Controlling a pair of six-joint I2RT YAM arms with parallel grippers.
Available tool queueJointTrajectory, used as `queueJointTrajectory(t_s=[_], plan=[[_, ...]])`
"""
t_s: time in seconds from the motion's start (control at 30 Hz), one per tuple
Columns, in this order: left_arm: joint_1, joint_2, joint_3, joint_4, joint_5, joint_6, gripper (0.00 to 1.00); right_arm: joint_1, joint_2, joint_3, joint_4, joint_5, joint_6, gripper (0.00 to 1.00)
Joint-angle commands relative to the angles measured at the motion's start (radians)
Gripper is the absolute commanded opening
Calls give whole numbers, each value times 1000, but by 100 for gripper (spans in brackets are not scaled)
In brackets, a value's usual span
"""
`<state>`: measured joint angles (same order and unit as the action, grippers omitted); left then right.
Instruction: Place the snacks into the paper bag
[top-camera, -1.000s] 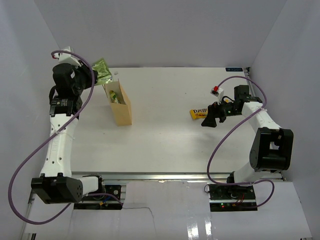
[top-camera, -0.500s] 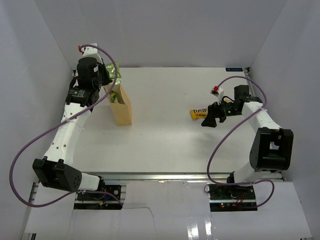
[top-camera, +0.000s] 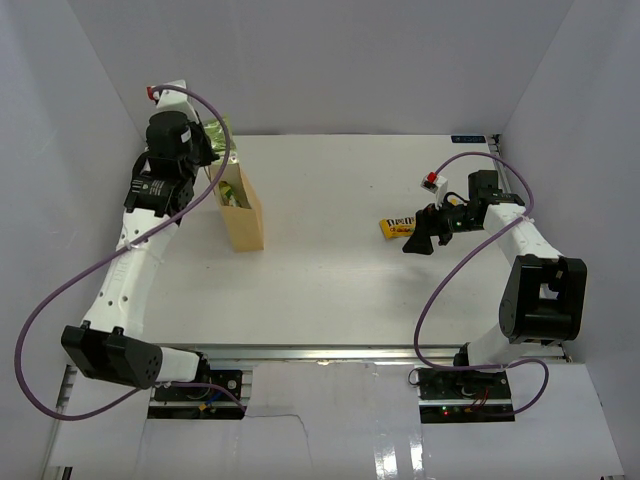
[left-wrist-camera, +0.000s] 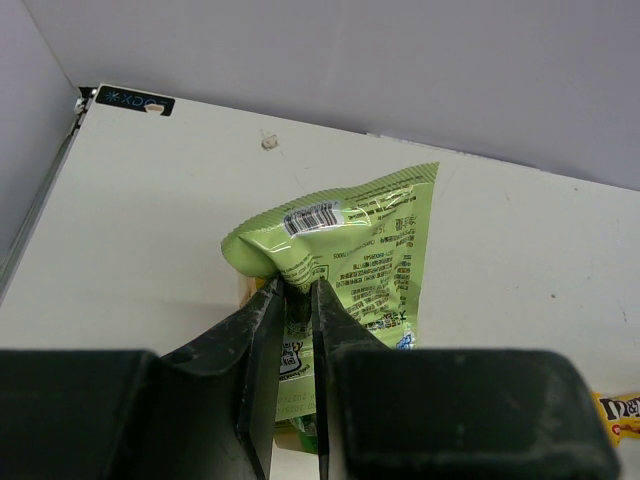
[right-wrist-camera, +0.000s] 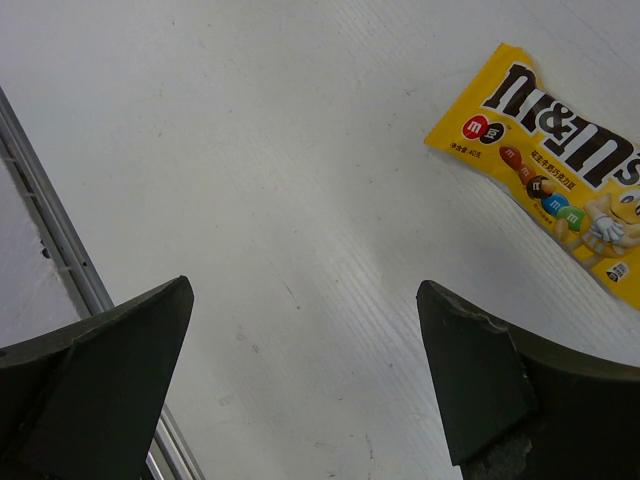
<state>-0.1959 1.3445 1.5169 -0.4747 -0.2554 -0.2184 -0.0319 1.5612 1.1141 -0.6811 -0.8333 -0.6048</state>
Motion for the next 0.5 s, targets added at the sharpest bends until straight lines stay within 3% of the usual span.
queueJointTrajectory(t_s=[0.0, 0.47], plan=[[0, -48, 49, -4, -30, 13, 0, -5, -6, -10, 6, -20, -1, 99], [-22, 10, 51, -47, -117, 80, 0, -5, -12, -17, 6, -23, -3, 99]])
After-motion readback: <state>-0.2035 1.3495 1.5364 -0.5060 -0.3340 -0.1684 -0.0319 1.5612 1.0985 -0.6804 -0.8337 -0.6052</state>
